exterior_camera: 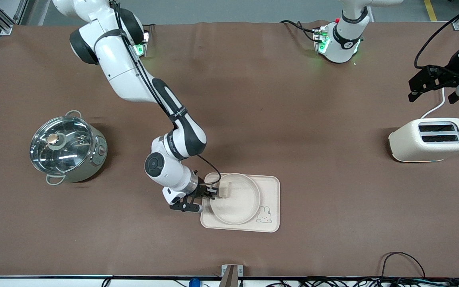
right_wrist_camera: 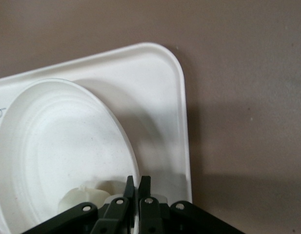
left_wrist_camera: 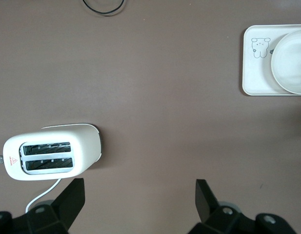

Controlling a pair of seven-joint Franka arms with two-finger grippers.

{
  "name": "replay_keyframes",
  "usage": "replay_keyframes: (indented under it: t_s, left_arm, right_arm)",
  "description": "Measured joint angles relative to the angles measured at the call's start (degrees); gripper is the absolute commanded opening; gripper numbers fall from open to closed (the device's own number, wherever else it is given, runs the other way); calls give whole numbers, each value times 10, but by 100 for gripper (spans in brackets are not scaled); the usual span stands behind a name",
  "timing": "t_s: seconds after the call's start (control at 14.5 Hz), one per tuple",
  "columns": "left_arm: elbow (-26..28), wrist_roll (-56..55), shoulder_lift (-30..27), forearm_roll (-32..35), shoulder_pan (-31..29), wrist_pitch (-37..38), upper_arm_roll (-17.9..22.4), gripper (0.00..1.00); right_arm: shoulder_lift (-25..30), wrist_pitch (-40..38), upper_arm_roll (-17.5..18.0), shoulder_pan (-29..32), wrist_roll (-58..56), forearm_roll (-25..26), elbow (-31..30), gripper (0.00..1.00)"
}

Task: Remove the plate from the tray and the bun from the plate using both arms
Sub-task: 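Lift the plate off the tray and set it beside the tray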

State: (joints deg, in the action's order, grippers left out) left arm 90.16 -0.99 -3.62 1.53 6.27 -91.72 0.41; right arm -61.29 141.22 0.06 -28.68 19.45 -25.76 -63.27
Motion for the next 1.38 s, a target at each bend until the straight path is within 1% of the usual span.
replay_keyframes:
  t_s: [0.14,0.28,0.41,0.76,0.89,0.96,1.1,1.24,1.38]
  left_arm:
    - [0,0,0,0,0,0,0,100]
    - [0,0,0,0,0,0,0,100]
    - [0,0,0,0,0,0,0,100]
    - [0,0,0,0,0,1,0,100]
    - [0,0,0,0,0,7,0,100]
    - [0,0,0,0,0,13,0,100]
    - [0,0,1,0,0,29,0,100]
    - [0,0,1,0,0,37,0,100]
    - [1,1,1,0,1,48,0,100]
  right_arm:
    - [6,-3,-2,1,-6,0,-1,0]
    - [35,-4,-2,1,-32,0,-39,0]
    - [95,-3,5,1,-44,0,-114,0]
    - [303,0,44,1,-58,-1,-365,0]
    - [351,2,59,-2,-59,-1,-435,0]
    - [359,10,63,-6,-61,-2,-456,0]
    - [354,55,65,-19,-61,-16,-480,0]
    - [326,110,65,-32,-62,-29,-490,0]
    - [294,140,65,-38,-65,-31,-490,0]
